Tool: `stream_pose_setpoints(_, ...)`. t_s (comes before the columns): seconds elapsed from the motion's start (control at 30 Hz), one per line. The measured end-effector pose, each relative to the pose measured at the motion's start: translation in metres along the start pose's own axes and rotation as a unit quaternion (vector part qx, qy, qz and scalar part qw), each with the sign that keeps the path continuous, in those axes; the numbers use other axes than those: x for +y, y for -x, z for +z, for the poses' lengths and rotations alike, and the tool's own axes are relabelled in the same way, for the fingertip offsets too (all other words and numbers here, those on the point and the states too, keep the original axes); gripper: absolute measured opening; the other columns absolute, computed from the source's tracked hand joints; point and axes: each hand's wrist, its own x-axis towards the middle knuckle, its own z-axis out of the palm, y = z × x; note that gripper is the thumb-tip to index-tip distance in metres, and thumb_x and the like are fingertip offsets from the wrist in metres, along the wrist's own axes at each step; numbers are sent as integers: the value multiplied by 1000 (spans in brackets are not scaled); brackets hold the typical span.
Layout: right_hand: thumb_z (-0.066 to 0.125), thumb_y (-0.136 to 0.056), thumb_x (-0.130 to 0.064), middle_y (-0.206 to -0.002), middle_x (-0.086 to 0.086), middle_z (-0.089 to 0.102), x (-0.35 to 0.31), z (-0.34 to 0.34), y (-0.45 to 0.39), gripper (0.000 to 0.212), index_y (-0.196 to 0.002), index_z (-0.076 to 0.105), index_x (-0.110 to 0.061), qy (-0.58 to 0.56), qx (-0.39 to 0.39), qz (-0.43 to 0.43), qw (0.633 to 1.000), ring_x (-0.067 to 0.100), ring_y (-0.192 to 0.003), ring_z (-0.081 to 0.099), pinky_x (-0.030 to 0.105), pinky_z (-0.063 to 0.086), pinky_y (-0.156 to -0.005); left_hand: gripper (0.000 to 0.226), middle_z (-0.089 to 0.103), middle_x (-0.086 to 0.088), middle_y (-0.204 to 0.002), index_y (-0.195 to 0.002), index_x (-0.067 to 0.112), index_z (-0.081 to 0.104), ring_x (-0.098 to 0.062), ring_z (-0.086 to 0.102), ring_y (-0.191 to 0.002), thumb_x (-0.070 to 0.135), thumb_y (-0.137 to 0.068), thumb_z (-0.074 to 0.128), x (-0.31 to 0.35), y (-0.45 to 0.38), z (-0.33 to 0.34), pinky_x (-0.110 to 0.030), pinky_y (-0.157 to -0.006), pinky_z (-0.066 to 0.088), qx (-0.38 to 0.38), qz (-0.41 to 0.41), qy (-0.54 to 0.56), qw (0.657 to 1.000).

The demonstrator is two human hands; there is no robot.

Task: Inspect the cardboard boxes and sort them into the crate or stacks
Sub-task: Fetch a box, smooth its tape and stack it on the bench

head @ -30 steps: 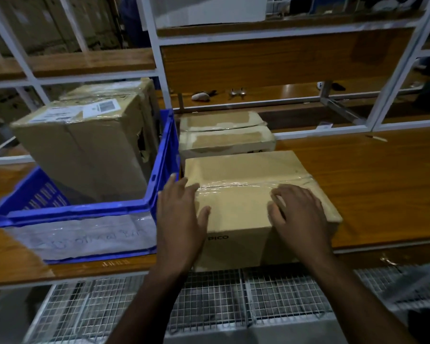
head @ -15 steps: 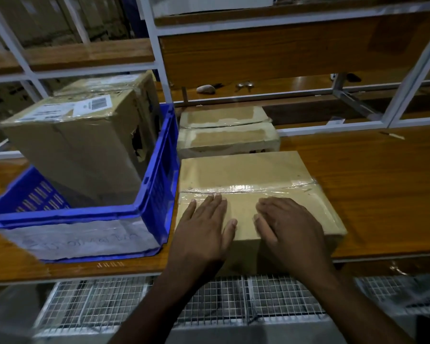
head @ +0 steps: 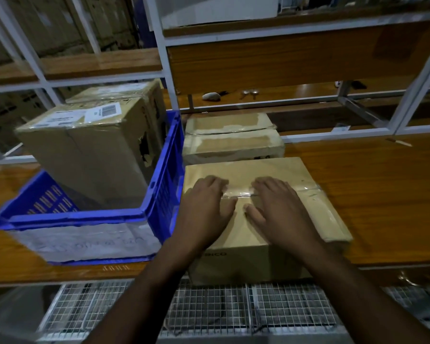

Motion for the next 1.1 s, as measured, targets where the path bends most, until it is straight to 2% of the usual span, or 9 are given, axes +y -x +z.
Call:
stream_pose_setpoints(0.07,43,-101,-48,-160,-2,32,0,6,-16,60,-153,34,-21,10,-31,0,999,14,-149,23,40,11,-124,56,43,-1,-157,-151,16,44,-15,37,-144,44,-103,46,-4,-17,10,-37,-118,33,-30,7,-4,1000)
stream_pose_setpoints(0.2,33,-103,-51,-163,-2,28,3,18,-29,61,-155,30,-19,33,-71,9,997,14,-151,20,45,11,-124,57,28,-1,-165,-157,16,32,-13,18,-153,43,-108,29,-12,-28,29,-40,-126,10,-86,13,-67,994)
stream_pose_setpoints(0.47,27,-102,-57,-165,-4,22,7,21,-28,65,-156,26,-21,51,-68,25,996,13,-152,14,46,7,-124,64,23,0,-167,-159,15,26,-12,13,-155,48,-105,33,-15,-23,27,-46,-127,6,-71,-21,-76,994)
stream_pose_setpoints(0.6,33,-102,-56,-161,-6,32,11,18,-35,56,-149,41,-27,55,-55,30,996,15,-150,21,52,10,-122,64,28,1,-166,-157,15,33,-11,15,-154,51,-104,36,-18,-26,25,-50,-126,4,-67,-33,-63,995)
stream_pose_setpoints(0.7,33,-101,-58,-163,-4,27,19,17,-31,60,-152,34,-28,58,-47,57,996,18,-152,17,54,5,-122,69,29,0,-165,-156,15,34,-15,15,-154,57,-101,37,-17,-24,22,-57,-125,5,-41,-66,-65,995)
stream_pose_setpoints(0.77,32,-98,-64,-163,4,25,29,15,-30,70,-153,32,-22,73,-20,135,988,25,-152,17,54,5,-122,81,23,-7,-166,-158,11,25,-23,14,-155,64,-98,40,-17,-21,19,-58,-123,9,-21,-139,-63,988)
stream_pose_setpoints(0.87,37,-91,-72,-158,16,31,40,8,-31,83,-151,32,-14,73,2,259,963,36,-145,29,56,24,-117,99,19,-16,-166,-159,7,13,-35,27,-149,69,-92,51,-19,-18,12,-55,-116,31,-18,-244,9,970)
stream_pose_setpoints(0.97,46,-89,-71,-150,18,41,41,3,-31,87,-149,32,-11,30,20,294,955,37,-135,41,50,36,-109,99,34,-15,-160,-159,8,15,-36,44,-138,68,-90,55,-22,-15,9,-49,-105,43,-15,-262,56,963)
stream_pose_setpoints(1.1,52,-90,-65,-144,17,46,37,-9,-16,77,-146,36,-14,4,58,274,960,36,-130,45,50,40,-105,92,43,-10,-154,-158,15,24,-31,49,-134,63,-89,61,-18,1,4,-47,-103,47,51,-241,112,963)
